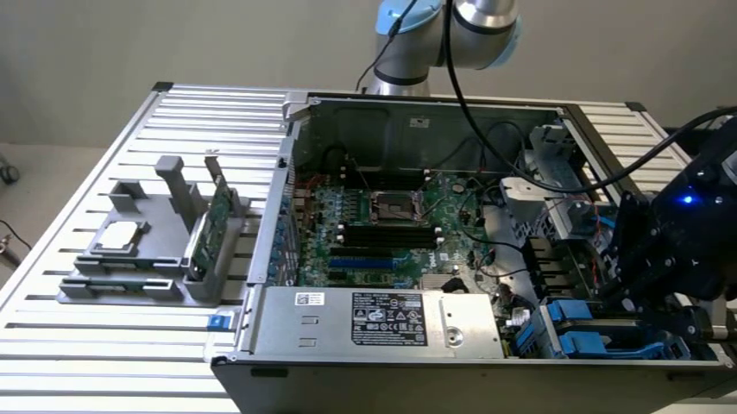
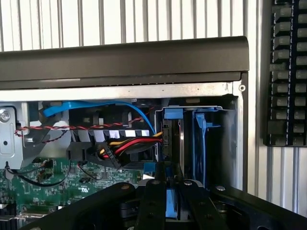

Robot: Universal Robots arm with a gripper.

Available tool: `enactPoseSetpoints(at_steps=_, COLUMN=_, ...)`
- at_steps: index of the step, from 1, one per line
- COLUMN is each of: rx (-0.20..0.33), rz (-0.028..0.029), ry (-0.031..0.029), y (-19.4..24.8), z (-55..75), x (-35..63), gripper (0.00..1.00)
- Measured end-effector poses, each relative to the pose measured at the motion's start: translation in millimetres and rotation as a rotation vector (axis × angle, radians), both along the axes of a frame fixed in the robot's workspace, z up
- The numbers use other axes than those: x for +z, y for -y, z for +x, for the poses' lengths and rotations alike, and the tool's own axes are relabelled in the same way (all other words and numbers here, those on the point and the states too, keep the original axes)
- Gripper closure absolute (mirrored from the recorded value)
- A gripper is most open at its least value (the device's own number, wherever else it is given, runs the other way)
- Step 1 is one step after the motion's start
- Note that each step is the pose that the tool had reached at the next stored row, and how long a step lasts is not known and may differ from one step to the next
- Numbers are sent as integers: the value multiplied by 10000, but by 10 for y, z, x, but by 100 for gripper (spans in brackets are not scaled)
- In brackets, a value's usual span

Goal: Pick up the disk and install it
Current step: 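Insert the second disk wire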

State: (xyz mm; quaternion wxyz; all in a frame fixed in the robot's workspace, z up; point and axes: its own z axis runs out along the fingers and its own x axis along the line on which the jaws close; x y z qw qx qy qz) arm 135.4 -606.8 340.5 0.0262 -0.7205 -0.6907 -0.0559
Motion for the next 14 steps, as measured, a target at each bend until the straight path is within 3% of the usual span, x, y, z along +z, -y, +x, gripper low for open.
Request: enactPoseSetpoints(at_steps=14, rx=0, rz=51, ry=0, y=-9, z=8, x=-7, gripper=84)
